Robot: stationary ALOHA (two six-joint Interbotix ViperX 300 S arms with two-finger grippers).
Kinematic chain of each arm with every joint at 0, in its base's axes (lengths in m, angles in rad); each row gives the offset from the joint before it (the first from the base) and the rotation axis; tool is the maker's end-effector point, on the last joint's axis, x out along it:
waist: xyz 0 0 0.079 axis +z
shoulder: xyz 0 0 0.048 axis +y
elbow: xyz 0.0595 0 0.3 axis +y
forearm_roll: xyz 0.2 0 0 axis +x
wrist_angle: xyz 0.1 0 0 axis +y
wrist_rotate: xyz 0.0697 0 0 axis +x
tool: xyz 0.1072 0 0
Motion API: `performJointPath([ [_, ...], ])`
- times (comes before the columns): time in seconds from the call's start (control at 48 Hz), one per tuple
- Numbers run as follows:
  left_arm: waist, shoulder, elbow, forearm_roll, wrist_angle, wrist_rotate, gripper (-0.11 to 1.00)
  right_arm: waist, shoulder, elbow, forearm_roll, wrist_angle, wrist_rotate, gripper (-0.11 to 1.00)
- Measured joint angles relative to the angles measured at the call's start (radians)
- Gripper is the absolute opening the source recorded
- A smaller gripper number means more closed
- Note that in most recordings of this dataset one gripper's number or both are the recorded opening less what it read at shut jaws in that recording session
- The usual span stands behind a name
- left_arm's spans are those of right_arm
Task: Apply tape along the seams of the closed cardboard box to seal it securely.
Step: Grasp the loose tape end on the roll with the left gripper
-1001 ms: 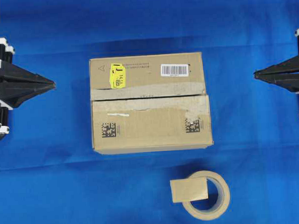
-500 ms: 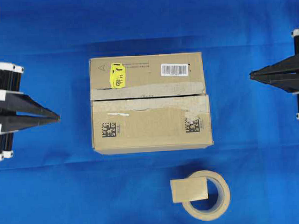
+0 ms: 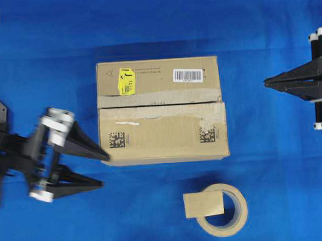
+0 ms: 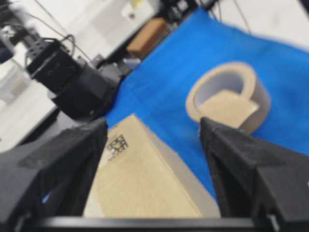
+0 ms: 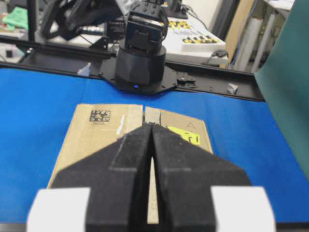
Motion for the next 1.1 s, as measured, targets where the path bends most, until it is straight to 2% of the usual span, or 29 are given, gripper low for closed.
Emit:
performJointPath([
  [0.208,-0.005,0.252,-0.141,-0.005,0.006,0.218,0.7,0.0,0.0,0.0,-0.002,-0.002,0.002,0.02],
  [0.354,-0.018,0.391,-0.249,-0.008,0.067,0.322,0.69,0.0,0.0,0.0,0.0,0.0,0.002,0.02],
  [0.521,-0.028,0.522,-0.347,-0.009,0.127,0.376,0.69,0.0,0.0,0.0,-0.002,0.0,-0.002,0.02],
  [0.792,-0.026,0.684,-0.456,-0.009,0.12,0.457,0.69,0.0,0.0,0.0,-0.011,0.012,-0.017,0.02],
  [1.105,-0.018,0.75,-0.528,-0.011,0.118,0.469,0.69,0.0,0.002,0.0,-0.017,0.044,-0.017,0.02],
])
